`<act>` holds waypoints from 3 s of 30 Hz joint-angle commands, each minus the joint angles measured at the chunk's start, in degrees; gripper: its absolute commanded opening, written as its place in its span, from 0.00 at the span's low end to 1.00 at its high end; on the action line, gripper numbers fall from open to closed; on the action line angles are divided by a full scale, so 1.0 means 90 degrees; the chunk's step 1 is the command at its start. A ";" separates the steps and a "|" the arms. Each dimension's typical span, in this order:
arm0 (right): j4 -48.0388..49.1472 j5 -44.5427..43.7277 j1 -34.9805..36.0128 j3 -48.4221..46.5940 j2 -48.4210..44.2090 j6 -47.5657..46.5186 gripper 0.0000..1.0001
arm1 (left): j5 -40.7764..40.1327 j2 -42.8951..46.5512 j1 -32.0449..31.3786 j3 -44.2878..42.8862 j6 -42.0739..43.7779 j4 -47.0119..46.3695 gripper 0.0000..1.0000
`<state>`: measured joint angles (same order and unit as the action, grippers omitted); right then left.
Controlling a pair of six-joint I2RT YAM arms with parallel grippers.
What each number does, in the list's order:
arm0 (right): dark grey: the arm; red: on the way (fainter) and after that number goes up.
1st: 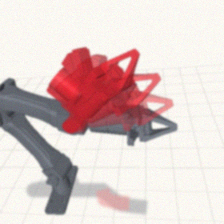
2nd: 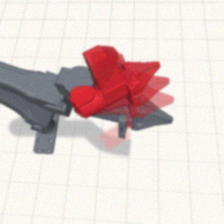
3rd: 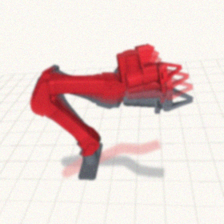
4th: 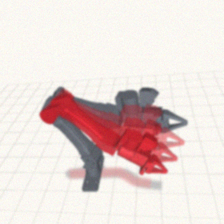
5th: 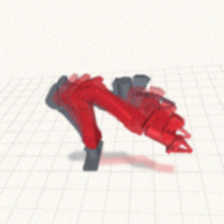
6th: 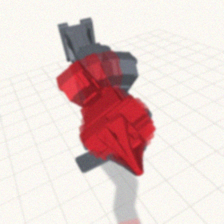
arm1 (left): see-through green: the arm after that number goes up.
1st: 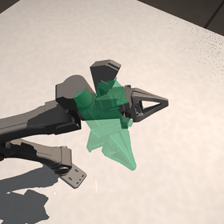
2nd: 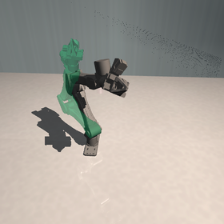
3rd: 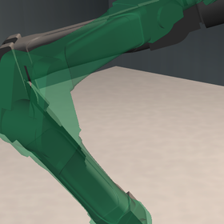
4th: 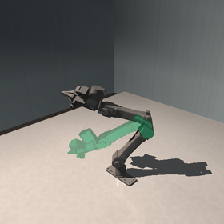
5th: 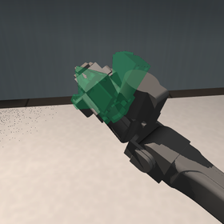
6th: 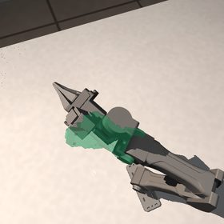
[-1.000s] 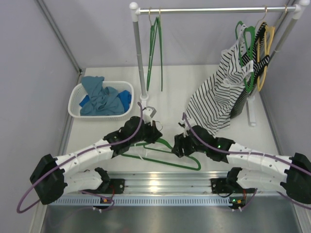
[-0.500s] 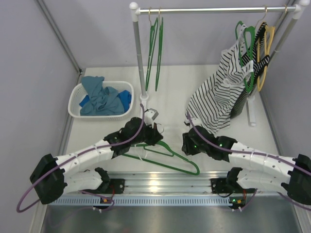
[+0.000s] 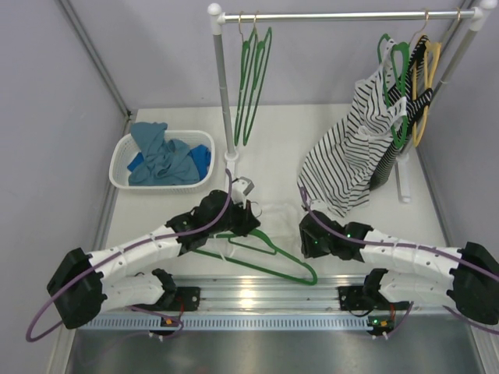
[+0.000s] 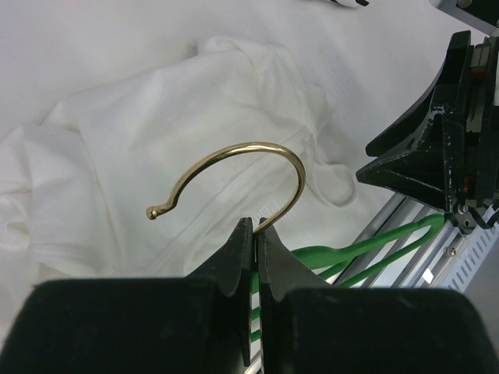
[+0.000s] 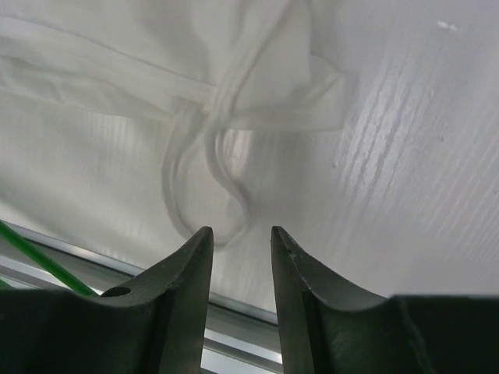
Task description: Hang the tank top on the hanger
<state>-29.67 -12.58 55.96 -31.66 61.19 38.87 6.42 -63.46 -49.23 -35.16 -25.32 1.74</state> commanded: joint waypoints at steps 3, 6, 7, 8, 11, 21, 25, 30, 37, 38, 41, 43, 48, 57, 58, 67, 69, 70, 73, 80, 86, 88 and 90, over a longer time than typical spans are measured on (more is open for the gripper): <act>-0.0112 -0.0204 -0.0037 0.0304 -0.0216 0.0690 0.39 | -0.0029 0.0284 -0.0028 0.0146 0.0030 -0.0008 0.00; 0.0054 -0.0097 -0.0037 0.0471 -0.0362 0.0827 0.40 | -0.0029 0.0274 -0.0028 0.0176 0.0021 -0.0008 0.00; 0.0084 -0.0039 -0.0037 0.0490 -0.0383 0.0837 0.40 | -0.0029 0.0284 -0.0028 0.0186 0.0021 -0.0008 0.00; 0.0113 -0.0028 -0.0027 0.0529 -0.0402 0.0856 0.40 | -0.0029 0.0274 -0.0037 0.0176 0.0021 -0.0017 0.00; 0.0181 0.0011 -0.0027 0.0578 -0.0490 0.0876 0.42 | 0.0000 0.0235 -0.0038 0.0186 0.0030 -0.0017 0.00; 0.0533 0.0196 0.0198 0.0647 -0.0033 0.0974 0.45 | 0.0000 0.0128 -0.0038 0.0176 0.0069 -0.0056 0.00; 0.0601 0.0167 0.0227 0.0686 0.0242 0.1061 0.36 | -0.0039 0.0108 -0.0038 0.0176 0.0069 -0.0076 0.00; 0.0592 0.0060 0.0237 0.0744 0.0233 0.1130 0.16 | -0.0263 0.0186 -0.0038 0.0176 0.0040 -0.0066 0.00; 0.0007 -0.0643 0.0237 0.0647 -0.0313 0.1335 0.00 | -0.0966 0.0498 -0.0038 0.0098 -0.0155 -0.0144 0.00; -0.0091 -0.0740 0.0237 0.0569 -0.0459 0.1345 0.00 | -0.1015 0.0528 -0.0038 0.0069 -0.0175 -0.0144 0.00; -0.0462 -0.1024 0.0227 0.0394 -0.0587 0.1345 0.00 | -0.1220 0.0674 -0.0038 0.0010 -0.0272 -0.0144 0.00; -0.0550 -0.1102 0.0227 0.0373 -0.0685 0.1335 0.00 | -0.1395 0.0752 -0.0038 0.0000 -0.0311 -0.0144 0.00; -0.0629 -0.1122 0.0227 0.0412 -0.0958 0.1384 0.00 | -0.1864 0.0889 -0.0038 0.0000 -0.0389 -0.0144 0.00; -0.0727 -0.1142 0.0237 0.0276 -0.1164 0.1296 0.00 | -0.2500 0.0567 -0.0038 0.0000 -0.0653 -0.0144 0.00; -0.0746 -0.1151 0.0237 0.0237 -0.1174 0.1277 0.00 | -0.2519 0.0538 -0.0038 -0.0019 -0.0673 -0.0135 0.00; -0.0922 -0.1180 0.0237 -0.0056 -0.1233 0.1218 0.00 | -0.2549 0.0342 -0.0038 -0.0049 -0.0595 -0.0338 0.00; -0.0932 -0.1190 0.0237 -0.0153 -0.1213 0.1179 0.00 | -0.2539 0.0352 -0.0038 -0.0039 -0.0585 -0.0359 0.00; -0.0893 -0.1200 0.0237 -0.0202 -0.1193 0.1150 0.00 | -0.2500 0.0333 -0.0038 -0.0039 -0.0566 -0.0369 0.00; -0.0854 -0.1180 0.0237 -0.0407 -0.0999 0.1033 0.00 | -0.2364 0.0323 -0.0038 -0.0039 -0.0517 -0.0398 0.00; -0.0659 -0.1356 0.0227 -0.0984 -0.0521 0.0682 0.00 | -0.2236 0.0333 -0.0047 -0.0088 -0.0429 -0.0535 0.00; -0.0385 -0.1142 0.0246 -0.1511 -0.0100 0.0408 0.00 | -0.2333 0.0264 -0.0047 -0.0234 -0.0409 -0.0564 0.00; -0.0317 -0.1044 0.0256 -0.1638 -0.0041 0.0359 0.00 | -0.2499 0.0274 -0.0047 -0.0302 -0.0409 -0.0564 0.00; -0.0336 -0.1015 0.0266 -0.1716 0.0027 0.0320 0.00 | -0.2568 0.0264 -0.0047 -0.0351 -0.0400 -0.0554 0.00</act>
<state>-34.68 -22.35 57.34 -43.66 60.80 43.46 -14.85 -61.04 -49.45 -35.20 -29.85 1.08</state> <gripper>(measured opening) 0.004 0.035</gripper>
